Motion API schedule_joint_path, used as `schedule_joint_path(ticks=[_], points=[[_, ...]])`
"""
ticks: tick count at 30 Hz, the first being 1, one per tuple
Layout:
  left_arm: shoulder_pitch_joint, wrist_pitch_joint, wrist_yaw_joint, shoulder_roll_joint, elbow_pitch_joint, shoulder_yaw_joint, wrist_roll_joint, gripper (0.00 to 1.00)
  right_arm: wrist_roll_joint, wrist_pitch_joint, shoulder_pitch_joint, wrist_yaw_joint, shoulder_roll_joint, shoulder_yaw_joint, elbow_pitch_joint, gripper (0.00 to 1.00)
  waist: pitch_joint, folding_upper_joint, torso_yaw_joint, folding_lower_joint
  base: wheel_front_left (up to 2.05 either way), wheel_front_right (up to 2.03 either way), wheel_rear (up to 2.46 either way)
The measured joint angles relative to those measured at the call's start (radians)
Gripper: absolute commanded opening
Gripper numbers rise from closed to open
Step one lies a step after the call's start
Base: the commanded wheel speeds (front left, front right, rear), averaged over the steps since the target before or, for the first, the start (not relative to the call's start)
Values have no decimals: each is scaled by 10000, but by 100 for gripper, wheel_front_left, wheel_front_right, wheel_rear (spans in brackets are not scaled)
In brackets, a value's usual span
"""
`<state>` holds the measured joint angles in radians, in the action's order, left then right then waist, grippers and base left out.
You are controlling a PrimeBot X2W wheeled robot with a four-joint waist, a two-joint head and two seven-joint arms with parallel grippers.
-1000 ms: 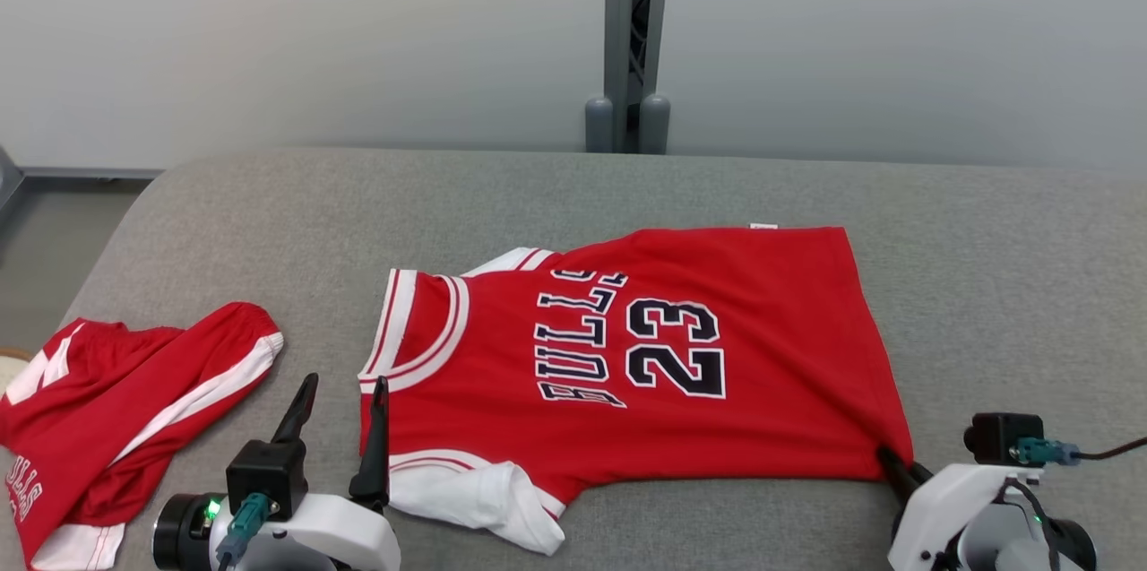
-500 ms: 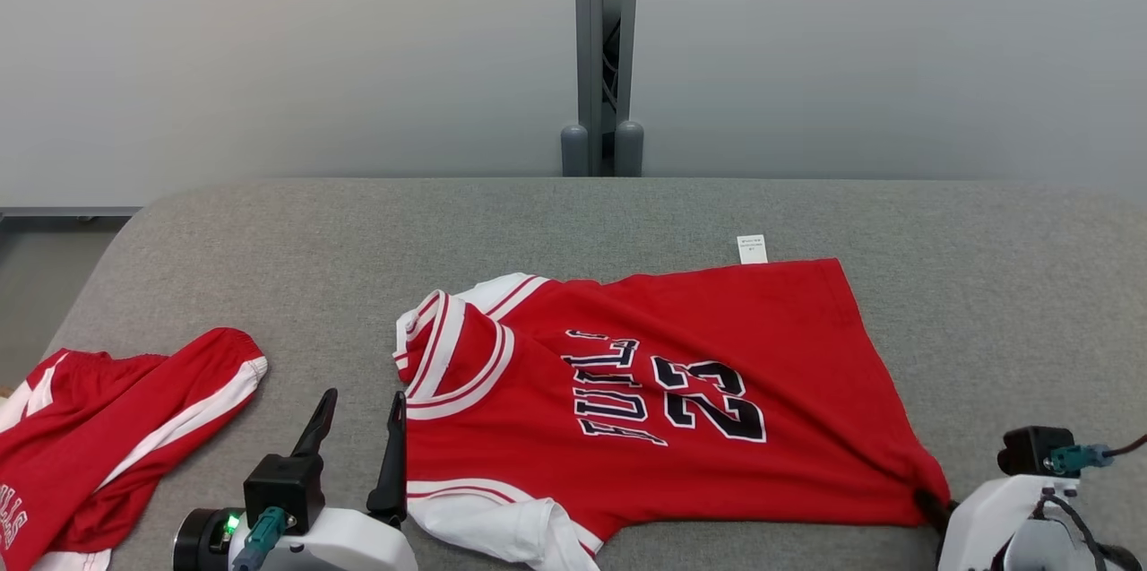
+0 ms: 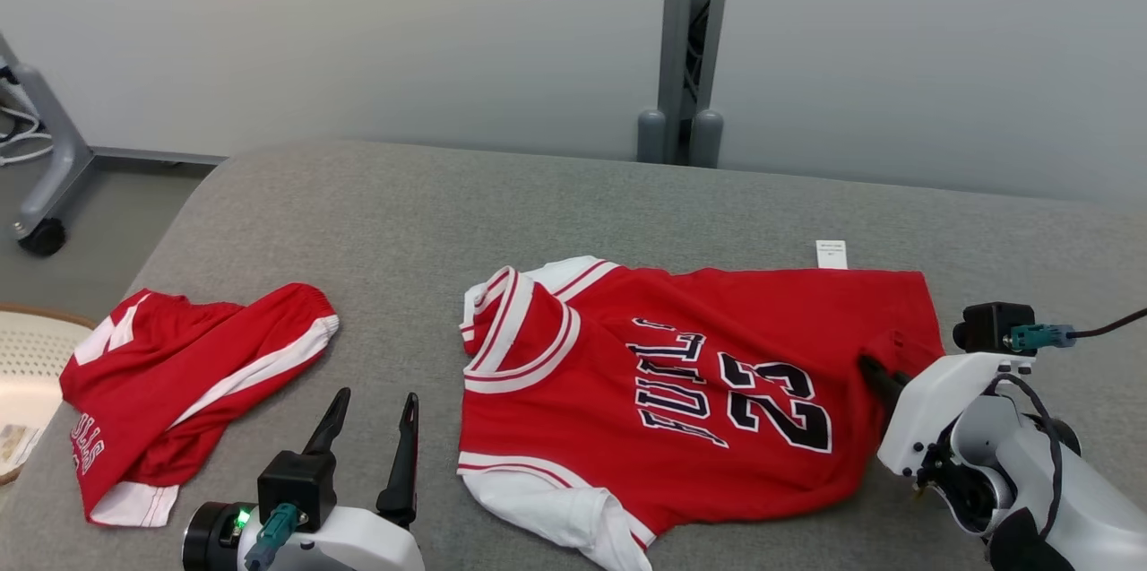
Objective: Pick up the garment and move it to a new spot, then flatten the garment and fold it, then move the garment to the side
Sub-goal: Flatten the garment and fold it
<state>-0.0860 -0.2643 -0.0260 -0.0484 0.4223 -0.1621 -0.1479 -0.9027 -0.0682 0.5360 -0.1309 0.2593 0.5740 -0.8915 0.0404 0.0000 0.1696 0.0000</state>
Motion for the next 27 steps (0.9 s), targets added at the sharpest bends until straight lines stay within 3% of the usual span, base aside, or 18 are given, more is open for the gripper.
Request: schedule_joint_path(ticks=[3, 4, 5, 10, 15, 21, 27], points=[[-10, 0, 75, -2, 12, -8, 73, 100, 284, 232, 407, 0, -171, 33, -775, 0, -86, 0, 340, 0, 0, 0, 0], [-29, 0, 79, 2, 12, -2, 90, 100, 508, 408, 546, 0, -199, 90, -1106, 25, -119, 0, 455, 0, 0, 0, 0], [-53, 0, 88, 2, 8, 0, 123, 100, 769, 700, 709, 0, -207, 96, -1536, 100, -155, 0, 572, 0, 0, 0, 0], [-101, 0, 161, 0, -17, 48, 161, 100, 1390, 1183, 1254, 0, -698, 265, -2938, 100, -385, 0, 1020, 0, 0, 0, 0], [-104, 0, 159, -2, -54, 155, 161, 100, 1528, 1820, 1595, 0, -1028, 430, -3076, 100, -581, 0, 1066, 0, 0, 0, 0], [-105, 0, 113, -2, -111, 117, 128, 100, 1613, 2667, 1616, 0, -943, 740, -2846, 100, -446, 0, 647, 0, 0, 0, 0], [-103, 0, 56, 2, -230, 144, 52, 100, 1703, 3250, 1343, 0, -372, 564, -2389, 100, -239, 0, 127, 0, 0, 0, 0]])
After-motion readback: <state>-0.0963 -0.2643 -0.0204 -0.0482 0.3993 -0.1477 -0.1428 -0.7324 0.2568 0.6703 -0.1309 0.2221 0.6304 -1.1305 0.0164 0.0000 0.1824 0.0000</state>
